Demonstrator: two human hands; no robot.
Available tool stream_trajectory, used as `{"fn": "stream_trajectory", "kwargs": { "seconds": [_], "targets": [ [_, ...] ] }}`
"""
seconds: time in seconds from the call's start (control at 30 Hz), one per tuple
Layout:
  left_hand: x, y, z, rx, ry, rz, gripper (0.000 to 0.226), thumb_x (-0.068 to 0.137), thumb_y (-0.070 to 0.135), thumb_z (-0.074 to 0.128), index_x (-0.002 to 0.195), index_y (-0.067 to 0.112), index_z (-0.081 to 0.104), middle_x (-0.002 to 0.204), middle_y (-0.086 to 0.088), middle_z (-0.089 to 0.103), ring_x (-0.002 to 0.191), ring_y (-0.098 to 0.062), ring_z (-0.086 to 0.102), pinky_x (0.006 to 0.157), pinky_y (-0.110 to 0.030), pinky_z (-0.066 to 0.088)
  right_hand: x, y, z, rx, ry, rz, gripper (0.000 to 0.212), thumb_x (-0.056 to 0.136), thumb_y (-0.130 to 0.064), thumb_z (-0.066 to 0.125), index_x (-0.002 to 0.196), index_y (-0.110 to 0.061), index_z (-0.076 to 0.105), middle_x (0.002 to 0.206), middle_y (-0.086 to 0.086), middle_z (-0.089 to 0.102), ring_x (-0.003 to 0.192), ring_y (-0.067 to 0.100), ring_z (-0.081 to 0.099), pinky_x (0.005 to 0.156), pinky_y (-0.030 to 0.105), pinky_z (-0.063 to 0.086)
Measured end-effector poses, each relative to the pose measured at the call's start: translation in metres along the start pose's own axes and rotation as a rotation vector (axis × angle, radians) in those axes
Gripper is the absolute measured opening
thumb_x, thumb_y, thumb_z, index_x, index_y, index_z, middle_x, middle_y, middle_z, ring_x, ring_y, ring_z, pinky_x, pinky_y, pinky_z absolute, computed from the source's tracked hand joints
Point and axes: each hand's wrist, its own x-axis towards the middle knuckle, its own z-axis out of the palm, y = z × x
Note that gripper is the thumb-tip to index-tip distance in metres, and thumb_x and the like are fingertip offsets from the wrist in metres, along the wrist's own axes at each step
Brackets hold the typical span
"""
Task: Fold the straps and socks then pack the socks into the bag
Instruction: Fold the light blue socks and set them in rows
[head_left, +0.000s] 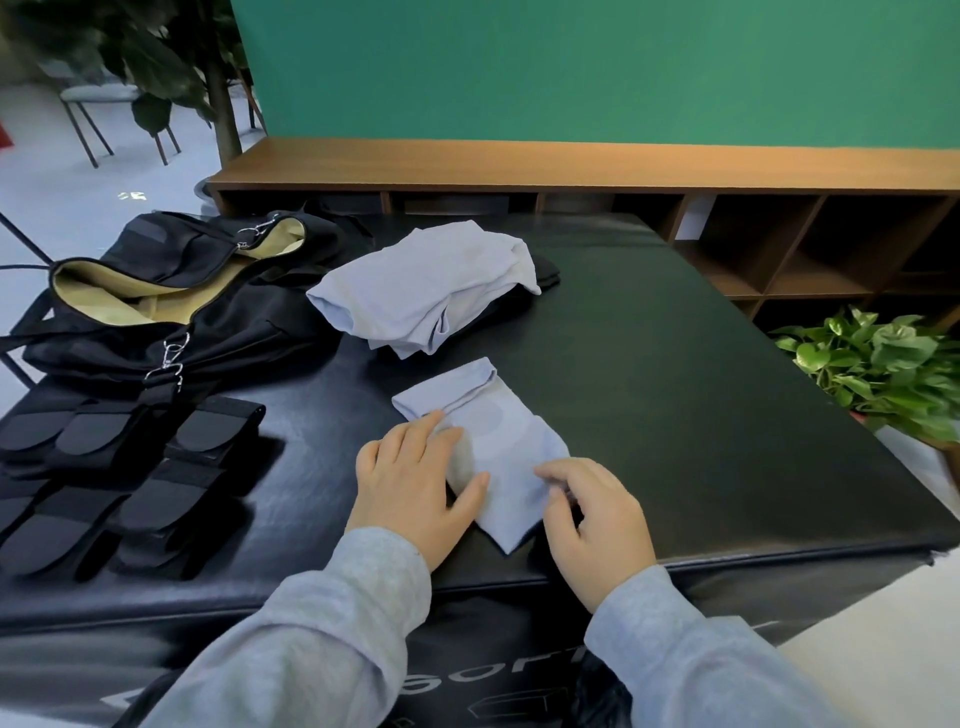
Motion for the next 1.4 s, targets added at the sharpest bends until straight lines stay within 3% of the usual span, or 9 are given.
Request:
{"fn": "stream_trajectory", "kwargs": {
  "seconds": [0.2, 0.33, 0.43, 0.63, 0.73, 0.87, 1.0, 1.17, 1.4],
  "targets": [
    [-0.016, -0.002, -0.003, -0.178, -0.002, 0.251, 0.054, 0.079, 0.065, 0.037, 0.115, 0.032, 0.061, 0.13, 0.015, 0.051, 0.124, 0.0, 0.029, 0.101, -0.019, 0.007, 0.004, 0.003, 0.004, -0.179, -0.084, 0.115, 0.031, 0.084, -0.015, 0.047, 0.108, -0.016, 0.066, 0.13, -0.005, 0.048, 0.122, 0.016, 0.037, 0.1, 0.025, 0.032],
    [-0.023, -0.005, 0.001, -0.208, -0.041, 0.344, 0.063, 0.068, 0.072, 0.048, 0.116, 0.032, 0.06, 0.127, 0.017, 0.052, 0.121, 0.0, 0.032, 0.104, -0.022, 0.017, 0.003, 0.002, 0.0, -0.087, -0.136, 0.103, 0.036, 0.073, -0.013, 0.04, 0.097, -0.012, 0.068, 0.108, -0.011, 0.054, 0.104, 0.013, 0.05, 0.085, 0.004, 0.027],
    [-0.025, -0.009, 0.005, -0.252, -0.009, 0.335, 0.051, 0.068, 0.064, 0.053, 0.106, 0.031, 0.062, 0.12, 0.014, 0.056, 0.117, -0.001, 0.038, 0.099, -0.023, 0.031, 0.002, 0.004, -0.004, -0.024, -0.207, 0.055, 0.041, 0.067, -0.01, 0.038, 0.097, -0.012, 0.066, 0.101, -0.014, 0.053, 0.093, 0.004, 0.048, 0.085, 0.002, 0.03],
    [-0.026, -0.012, 0.006, -0.423, 0.037, 0.19, 0.037, 0.073, 0.056, 0.05, 0.093, 0.029, 0.065, 0.111, 0.023, 0.055, 0.116, 0.008, 0.041, 0.096, -0.001, 0.025, 0.005, 0.007, -0.014, 0.001, -0.361, -0.022, 0.058, 0.064, -0.005, 0.035, 0.115, -0.014, 0.062, 0.119, -0.02, 0.047, 0.106, -0.007, 0.037, 0.093, 0.002, 0.027],
    [-0.027, -0.009, -0.003, -0.475, 0.012, 0.137, 0.045, 0.075, 0.061, 0.041, 0.096, 0.028, 0.063, 0.104, 0.031, 0.051, 0.109, 0.018, 0.04, 0.089, 0.003, 0.024, 0.008, 0.006, -0.013, -0.045, -0.368, -0.047, 0.041, 0.082, -0.005, 0.049, 0.12, -0.015, 0.06, 0.117, -0.02, 0.048, 0.11, 0.003, 0.039, 0.092, -0.001, 0.021],
    [-0.028, -0.004, -0.014, -0.487, -0.093, 0.086, 0.048, 0.069, 0.069, 0.042, 0.108, 0.041, 0.047, 0.105, 0.029, 0.048, 0.101, 0.017, 0.042, 0.084, -0.002, 0.031, 0.015, 0.003, -0.013, -0.048, -0.353, 0.035, 0.017, 0.094, -0.022, 0.052, 0.107, -0.022, 0.063, 0.095, -0.016, 0.058, 0.093, 0.008, 0.046, 0.074, 0.008, 0.033],
    [-0.025, -0.001, -0.016, -0.516, -0.077, -0.065, 0.046, 0.082, 0.047, 0.06, 0.123, 0.032, 0.046, 0.112, 0.018, 0.053, 0.103, 0.002, 0.048, 0.087, -0.012, 0.034, 0.02, 0.0, -0.01, -0.001, -0.285, 0.192, 0.015, 0.094, -0.029, 0.052, 0.093, -0.019, 0.063, 0.079, -0.009, 0.061, 0.078, 0.011, 0.055, 0.068, 0.019, 0.041],
    [-0.013, -0.003, -0.012, -0.626, -0.007, -0.309, 0.033, 0.088, 0.038, 0.057, 0.119, 0.03, 0.048, 0.101, 0.01, 0.063, 0.095, -0.008, 0.057, 0.078, -0.02, 0.039, 0.029, -0.003, -0.003, -0.012, -0.229, 0.294, 0.018, 0.095, -0.032, 0.051, 0.09, -0.019, 0.063, 0.081, -0.008, 0.065, 0.079, 0.014, 0.058, 0.073, 0.028, 0.046],
    [-0.007, 0.001, -0.01, -0.491, 0.07, -0.368, 0.02, 0.09, 0.031, 0.054, 0.108, 0.027, 0.047, 0.082, 0.009, 0.052, 0.08, -0.007, 0.05, 0.067, -0.022, 0.038, 0.037, -0.01, 0.005, -0.227, -0.233, 0.317, 0.021, 0.096, -0.041, 0.044, 0.1, -0.026, 0.058, 0.093, -0.013, 0.061, 0.084, 0.014, 0.055, 0.071, 0.029, 0.043]
  ]
}}
